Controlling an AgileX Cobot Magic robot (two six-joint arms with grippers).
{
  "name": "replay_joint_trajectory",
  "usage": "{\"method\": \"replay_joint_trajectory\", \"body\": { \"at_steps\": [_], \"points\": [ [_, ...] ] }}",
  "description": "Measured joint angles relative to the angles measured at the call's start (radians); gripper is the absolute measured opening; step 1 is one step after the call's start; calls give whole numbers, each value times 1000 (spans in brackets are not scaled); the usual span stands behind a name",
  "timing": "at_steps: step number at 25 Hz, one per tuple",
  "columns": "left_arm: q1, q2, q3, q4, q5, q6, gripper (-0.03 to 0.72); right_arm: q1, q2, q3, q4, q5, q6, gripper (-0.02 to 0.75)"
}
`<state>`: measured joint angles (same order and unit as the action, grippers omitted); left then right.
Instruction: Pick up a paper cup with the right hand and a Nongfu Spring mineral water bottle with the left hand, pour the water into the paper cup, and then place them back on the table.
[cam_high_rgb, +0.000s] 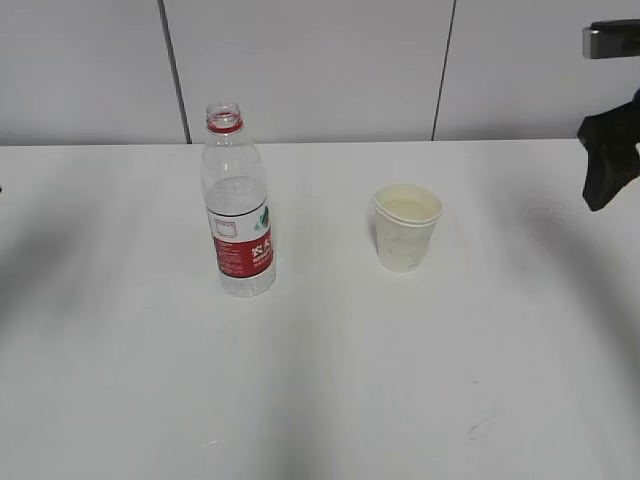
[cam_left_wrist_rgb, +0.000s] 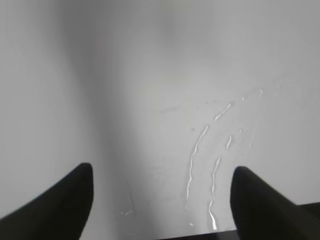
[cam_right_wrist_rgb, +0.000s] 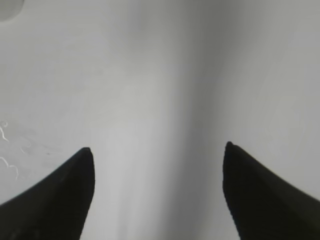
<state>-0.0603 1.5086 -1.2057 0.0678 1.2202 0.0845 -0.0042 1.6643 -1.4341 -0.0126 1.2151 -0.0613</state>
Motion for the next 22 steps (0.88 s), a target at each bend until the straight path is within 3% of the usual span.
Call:
{"method": "replay_joint_trajectory", "body": {
  "at_steps": [8, 16, 22],
  "points": [
    [0, -197, 208, -79, -33, 0, 519, 0, -276, 258, 34, -34, 0, 588],
    [0, -390, 419, -83, -57, 0, 517, 0, -522, 480, 41, -78, -2, 588],
    [0, -577, 510, -83, -57, 0, 516, 0, -698, 631, 42, -100, -4, 588]
  ]
}}
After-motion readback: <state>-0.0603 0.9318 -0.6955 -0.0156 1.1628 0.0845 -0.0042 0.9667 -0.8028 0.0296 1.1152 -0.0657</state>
